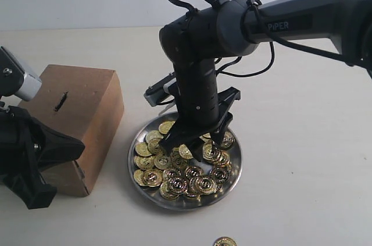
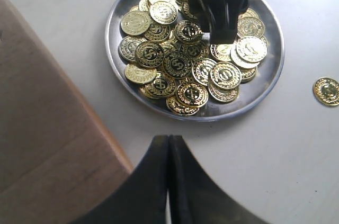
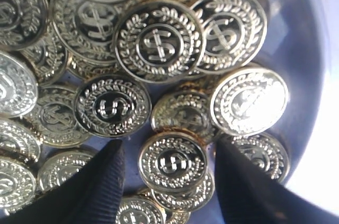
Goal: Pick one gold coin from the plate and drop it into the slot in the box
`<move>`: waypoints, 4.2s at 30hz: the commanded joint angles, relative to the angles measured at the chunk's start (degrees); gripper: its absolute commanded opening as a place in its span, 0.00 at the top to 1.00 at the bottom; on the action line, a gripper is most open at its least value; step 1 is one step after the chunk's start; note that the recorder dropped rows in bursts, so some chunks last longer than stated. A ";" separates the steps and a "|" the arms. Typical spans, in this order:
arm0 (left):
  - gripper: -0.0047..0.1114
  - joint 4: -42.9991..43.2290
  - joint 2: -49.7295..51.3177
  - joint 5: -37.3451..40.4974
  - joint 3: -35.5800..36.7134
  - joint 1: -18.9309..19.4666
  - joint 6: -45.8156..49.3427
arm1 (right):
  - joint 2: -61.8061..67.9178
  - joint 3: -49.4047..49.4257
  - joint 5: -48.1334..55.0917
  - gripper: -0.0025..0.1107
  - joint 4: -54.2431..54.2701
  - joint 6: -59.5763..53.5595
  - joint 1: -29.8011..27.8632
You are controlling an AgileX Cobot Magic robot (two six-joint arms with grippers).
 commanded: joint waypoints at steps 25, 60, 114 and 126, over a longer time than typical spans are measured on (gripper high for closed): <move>0.96 -0.31 0.22 0.61 -0.28 -0.30 0.02 | 1.34 0.25 -0.09 0.53 -1.47 -0.18 -0.16; 0.96 -0.31 0.22 0.61 -0.28 -0.30 0.02 | 1.34 0.13 0.39 0.55 -2.99 0.97 -0.16; 0.96 -0.31 0.22 0.77 -0.28 -0.30 0.02 | -1.96 0.12 -0.63 0.60 -1.92 0.14 -0.16; 0.96 -0.31 0.22 0.72 -0.28 -0.44 5.43 | -6.62 0.12 -1.55 0.60 7.22 -10.68 -0.16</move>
